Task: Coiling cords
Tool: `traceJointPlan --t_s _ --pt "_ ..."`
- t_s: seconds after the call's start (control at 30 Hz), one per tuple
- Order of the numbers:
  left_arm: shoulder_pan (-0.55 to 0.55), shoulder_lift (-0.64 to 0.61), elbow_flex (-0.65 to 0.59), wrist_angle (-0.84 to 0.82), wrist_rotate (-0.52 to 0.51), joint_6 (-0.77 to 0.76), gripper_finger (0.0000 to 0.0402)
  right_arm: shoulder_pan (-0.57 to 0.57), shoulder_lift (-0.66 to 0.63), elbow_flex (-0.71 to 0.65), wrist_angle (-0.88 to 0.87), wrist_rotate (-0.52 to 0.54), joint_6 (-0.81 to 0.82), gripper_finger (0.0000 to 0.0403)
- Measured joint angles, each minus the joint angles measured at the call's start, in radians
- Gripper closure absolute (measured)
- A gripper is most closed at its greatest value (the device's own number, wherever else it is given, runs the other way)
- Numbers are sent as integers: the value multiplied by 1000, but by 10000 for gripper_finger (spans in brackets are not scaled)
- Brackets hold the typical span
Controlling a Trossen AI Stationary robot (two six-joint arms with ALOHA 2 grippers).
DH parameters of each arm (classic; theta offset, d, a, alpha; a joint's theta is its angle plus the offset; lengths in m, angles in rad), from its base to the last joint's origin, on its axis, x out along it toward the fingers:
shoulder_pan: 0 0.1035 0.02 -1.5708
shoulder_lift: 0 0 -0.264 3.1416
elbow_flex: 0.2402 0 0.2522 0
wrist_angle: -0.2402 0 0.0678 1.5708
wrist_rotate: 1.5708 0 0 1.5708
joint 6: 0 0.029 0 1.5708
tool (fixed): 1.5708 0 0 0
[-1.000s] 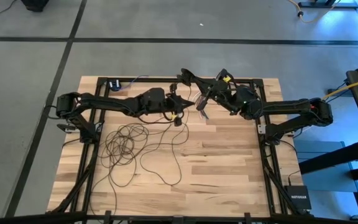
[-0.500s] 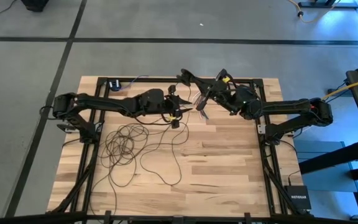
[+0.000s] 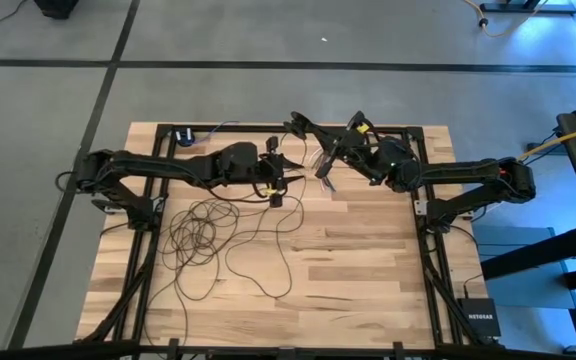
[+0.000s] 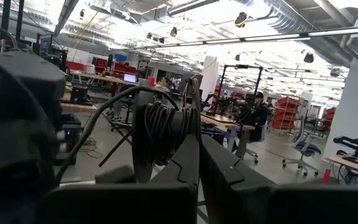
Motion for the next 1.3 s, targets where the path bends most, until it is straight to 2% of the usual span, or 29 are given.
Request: traceJointPlan --t_s 0.4,0.73,0.9,1.1,1.3 --pt "-6 -43 0 -53 1 -20 301 0 0 -1 2 0 -1 397" --pt "-18 -72 0 -62 2 -15 338 0 0 -1 4 0 -1 397" --pt "-17 -92 0 -122 0 -16 341 0 0 -1 4 0 -1 397" --pt "-16 -93 0 -120 1 -8 342 0 0 -1 6 0 -1 397" --pt "-16 -93 0 -110 -22 4 393 0 0 -1 8 0 -1 397"
